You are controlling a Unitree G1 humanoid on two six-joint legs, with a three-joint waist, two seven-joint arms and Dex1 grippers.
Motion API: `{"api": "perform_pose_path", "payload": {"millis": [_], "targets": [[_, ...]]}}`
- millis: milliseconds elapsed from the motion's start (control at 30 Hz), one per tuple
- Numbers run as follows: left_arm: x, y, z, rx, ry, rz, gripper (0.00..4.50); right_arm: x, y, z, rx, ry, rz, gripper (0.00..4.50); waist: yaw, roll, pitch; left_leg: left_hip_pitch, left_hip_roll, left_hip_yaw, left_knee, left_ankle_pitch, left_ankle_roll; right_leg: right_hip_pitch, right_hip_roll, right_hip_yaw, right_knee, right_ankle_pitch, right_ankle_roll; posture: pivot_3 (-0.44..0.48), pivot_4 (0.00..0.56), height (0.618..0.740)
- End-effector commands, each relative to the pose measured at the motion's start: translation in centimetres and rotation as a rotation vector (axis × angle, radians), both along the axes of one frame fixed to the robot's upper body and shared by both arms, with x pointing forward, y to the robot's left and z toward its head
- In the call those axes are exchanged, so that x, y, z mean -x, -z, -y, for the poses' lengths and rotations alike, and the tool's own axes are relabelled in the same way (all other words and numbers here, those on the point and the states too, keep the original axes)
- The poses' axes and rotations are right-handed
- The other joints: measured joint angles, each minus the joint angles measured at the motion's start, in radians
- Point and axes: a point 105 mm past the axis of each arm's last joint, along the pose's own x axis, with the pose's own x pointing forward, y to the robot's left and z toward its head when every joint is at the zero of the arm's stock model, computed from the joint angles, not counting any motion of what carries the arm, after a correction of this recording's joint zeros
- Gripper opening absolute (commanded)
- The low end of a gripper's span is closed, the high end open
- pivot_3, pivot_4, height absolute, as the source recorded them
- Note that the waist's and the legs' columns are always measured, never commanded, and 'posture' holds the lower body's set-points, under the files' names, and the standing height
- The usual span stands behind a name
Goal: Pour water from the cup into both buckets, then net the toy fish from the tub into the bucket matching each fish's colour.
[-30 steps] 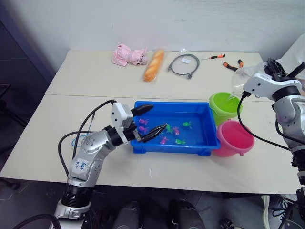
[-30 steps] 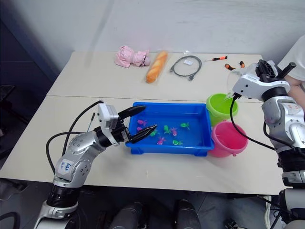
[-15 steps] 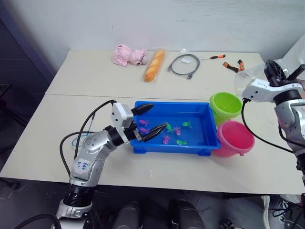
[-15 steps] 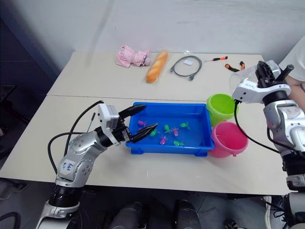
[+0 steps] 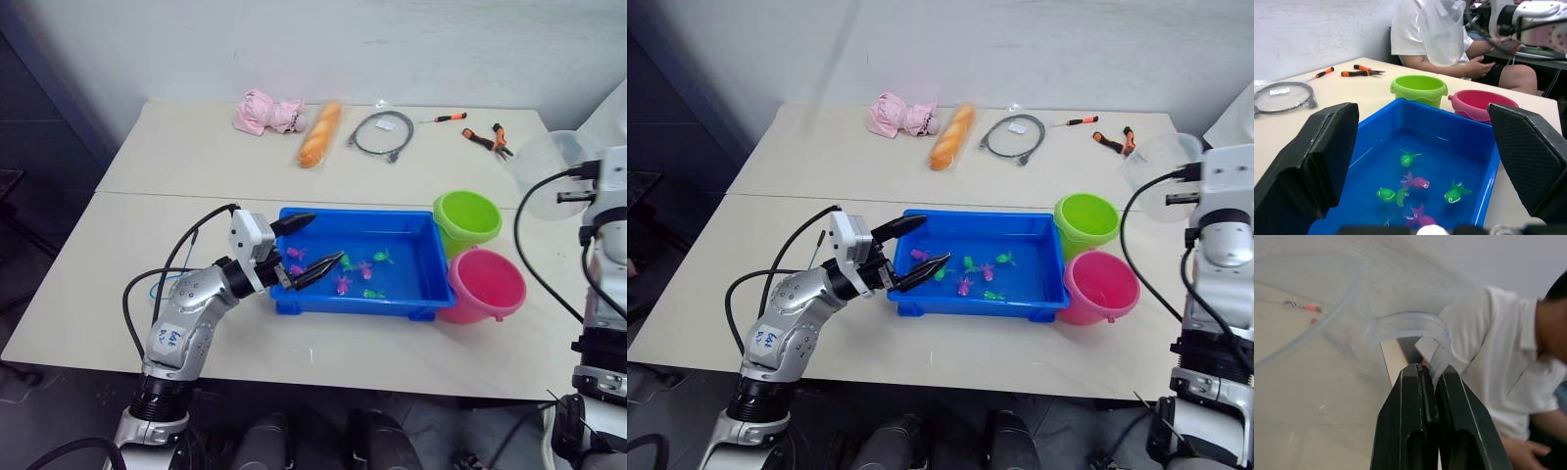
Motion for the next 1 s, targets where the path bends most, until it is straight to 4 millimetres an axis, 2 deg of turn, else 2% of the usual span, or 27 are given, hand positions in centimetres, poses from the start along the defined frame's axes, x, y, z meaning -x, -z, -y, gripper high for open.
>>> {"api": "perform_pose_path", "payload": {"millis": [33, 133, 267, 400, 533, 633, 800, 967, 1000], "targets": [[1.8, -1.9, 0.9, -0.014, 0.118, 0.058, 4.50, 2.6, 1.3, 3.1, -0.335, 0.085, 0.087, 0.08, 0.001, 0.000, 0.000, 0.000, 0.000, 0.000, 0.000, 0.000, 0.000, 0.000, 0.000, 0.000, 0.000, 0.000, 0.000, 0.000, 0.150, 0.740], [2.4, -2.1, 1.2, -0.032, 0.167, 0.046, 4.50, 3.4, 3.4, 3.8, -0.429, 0.099, 0.100, 0.08, -0.001, 0.000, 0.000, -0.001, -0.001, 0.000, 0.000, -0.001, 0.001, 0.000, -0.001, 0.000, 0.000, 0.000, 0.000, 0.000, 0.150, 0.740], [3.0, -1.6, 1.6, -0.063, 0.211, 0.030, 4.50, 3.5, 8.0, 4.0, -0.469, 0.160, 0.077, 0.08, -0.011, 0.000, 0.000, 0.000, -0.001, 0.001, 0.000, -0.001, 0.001, 0.000, 0.000, 0.001, 0.000, 0.000, 0.000, 0.000, 0.150, 0.740], [2.8, -1.7, 1.5, -0.066, 0.205, 0.028, 4.50, 3.3, 11.3, 3.1, -0.486, 0.171, 0.030, 0.08, -0.026, 0.001, 0.000, 0.002, -0.001, 0.002, -0.001, 0.000, 0.001, 0.000, 0.000, 0.002, 0.001, 0.000, 0.000, 0.000, 0.150, 0.740], [2.7, -1.7, 1.4, -0.076, 0.197, 0.030, 4.50, 3.9, 13.3, 2.6, -0.486, 0.200, 0.003, 0.08, -0.028, 0.001, 0.000, 0.002, 0.000, 0.002, -0.001, 0.000, 0.001, 0.000, 0.000, 0.003, 0.001, 0.000, 0.000, 0.000, 0.150, 0.740], [2.5, -1.8, 1.2, -0.074, 0.174, 0.029, 4.50, 4.3, 14.0, 2.5, -0.470, 0.215, -0.003, 0.08, -0.026, 0.001, 0.000, 0.002, 0.000, 0.002, -0.001, 0.000, 0.001, 0.000, 0.000, 0.003, 0.001, 0.000, 0.000, 0.000, 0.150, 0.740], [2.6, -1.5, 1.0, -0.074, 0.173, 0.020, 4.50, 5.6, 15.1, 1.9, -0.476, 0.214, -0.043, 1.72, -0.022, 0.001, 0.000, 0.002, 0.000, 0.001, -0.001, 0.000, 0.001, 0.000, -0.001, 0.003, 0.000, 0.000, 0.000, 0.000, 0.150, 0.740], [3.0, -1.2, 0.4, -0.083, 0.175, 0.004, 4.50, 8.2, 14.8, 1.0, -0.449, 0.177, -0.070, 4.36, -0.022, 0.001, 0.000, 0.001, -0.001, 0.001, -0.002, 0.000, 0.001, 0.000, -0.001, 0.003, 0.000, 0.000, 0.000, 0.000, 0.150, 0.740], [3.1, -1.1, 0.3, -0.086, 0.176, 0.000, 4.50, 8.8, 14.6, 0.6, -0.435, 0.148, -0.085, 4.44, -0.023, 0.001, 0.000, 0.001, -0.001, 0.001, -0.002, 0.000, 0.001, 0.000, -0.001, 0.003, 0.000, 0.000, 0.000, 0.000, 0.150, 0.740]]}}
